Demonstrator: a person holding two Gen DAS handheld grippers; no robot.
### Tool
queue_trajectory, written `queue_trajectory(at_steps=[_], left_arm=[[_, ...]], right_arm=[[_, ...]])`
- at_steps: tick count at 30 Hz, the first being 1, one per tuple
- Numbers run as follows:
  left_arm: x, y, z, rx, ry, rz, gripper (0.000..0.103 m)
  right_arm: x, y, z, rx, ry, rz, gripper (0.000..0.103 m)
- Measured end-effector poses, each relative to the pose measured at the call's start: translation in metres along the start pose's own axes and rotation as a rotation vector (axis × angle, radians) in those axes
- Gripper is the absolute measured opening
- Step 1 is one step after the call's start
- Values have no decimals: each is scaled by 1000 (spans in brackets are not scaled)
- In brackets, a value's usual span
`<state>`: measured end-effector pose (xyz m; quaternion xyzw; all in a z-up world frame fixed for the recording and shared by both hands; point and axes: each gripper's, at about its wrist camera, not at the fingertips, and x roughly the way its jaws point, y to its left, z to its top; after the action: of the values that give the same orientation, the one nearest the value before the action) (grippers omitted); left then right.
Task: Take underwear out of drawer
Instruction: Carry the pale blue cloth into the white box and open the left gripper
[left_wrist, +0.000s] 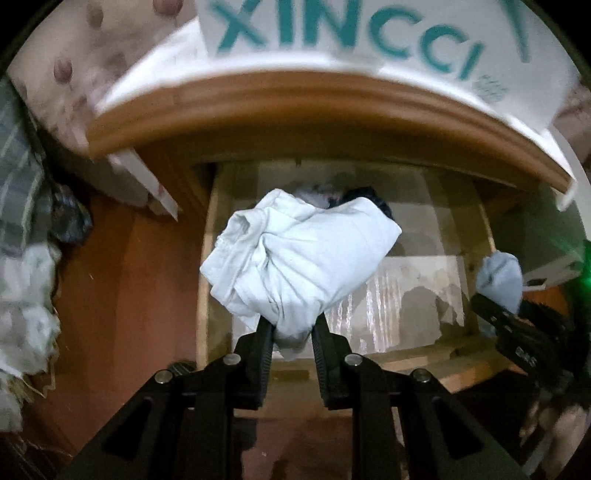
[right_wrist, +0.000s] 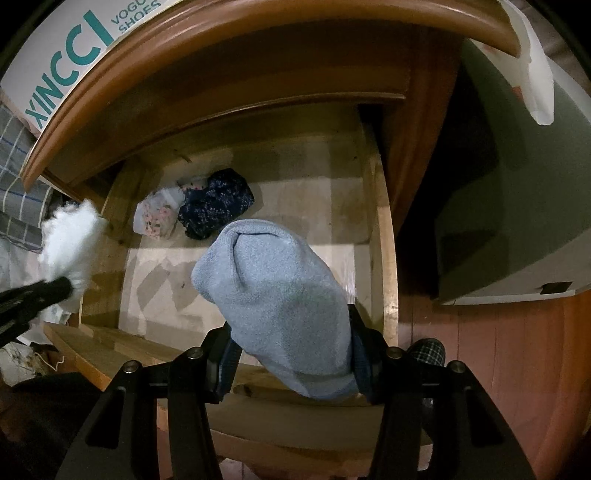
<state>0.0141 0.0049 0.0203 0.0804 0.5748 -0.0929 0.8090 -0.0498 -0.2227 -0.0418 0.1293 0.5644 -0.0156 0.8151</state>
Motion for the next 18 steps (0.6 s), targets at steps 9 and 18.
queue_trajectory(at_steps=[9, 18], left_arm=[[-85, -6, 7, 104, -190, 48, 20], [-175, 12, 52, 73, -337, 27, 20]], right_arm=[[4, -1, 0, 5, 7, -16, 48], [5, 0, 0, 6, 12, -15, 48]])
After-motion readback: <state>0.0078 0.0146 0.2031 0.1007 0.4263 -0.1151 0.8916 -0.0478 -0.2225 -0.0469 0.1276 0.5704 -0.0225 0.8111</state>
